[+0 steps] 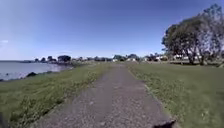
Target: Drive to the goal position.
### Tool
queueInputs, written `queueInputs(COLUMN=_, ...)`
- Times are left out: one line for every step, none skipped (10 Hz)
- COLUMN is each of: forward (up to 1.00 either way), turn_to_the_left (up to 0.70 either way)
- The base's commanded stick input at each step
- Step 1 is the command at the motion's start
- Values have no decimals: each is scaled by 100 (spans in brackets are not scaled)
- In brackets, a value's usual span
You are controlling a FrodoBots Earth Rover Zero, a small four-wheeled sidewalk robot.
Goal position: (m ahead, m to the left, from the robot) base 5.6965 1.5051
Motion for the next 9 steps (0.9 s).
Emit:
queueInputs(forward=70, turn_to_the_left=0)
queueInputs(forward=70, turn_to_the_left=0)
queueInputs(forward=70, turn_to_the_left=0)
queueInputs(forward=70, turn_to_the_left=0)
queueInputs(forward=70, turn_to_the_left=0)
queueInputs(forward=70, turn_to_the_left=0)
queueInputs(forward=70, turn_to_the_left=0)
queueInputs(forward=70, turn_to_the_left=0)
queueInputs(forward=70, turn_to_the_left=0)
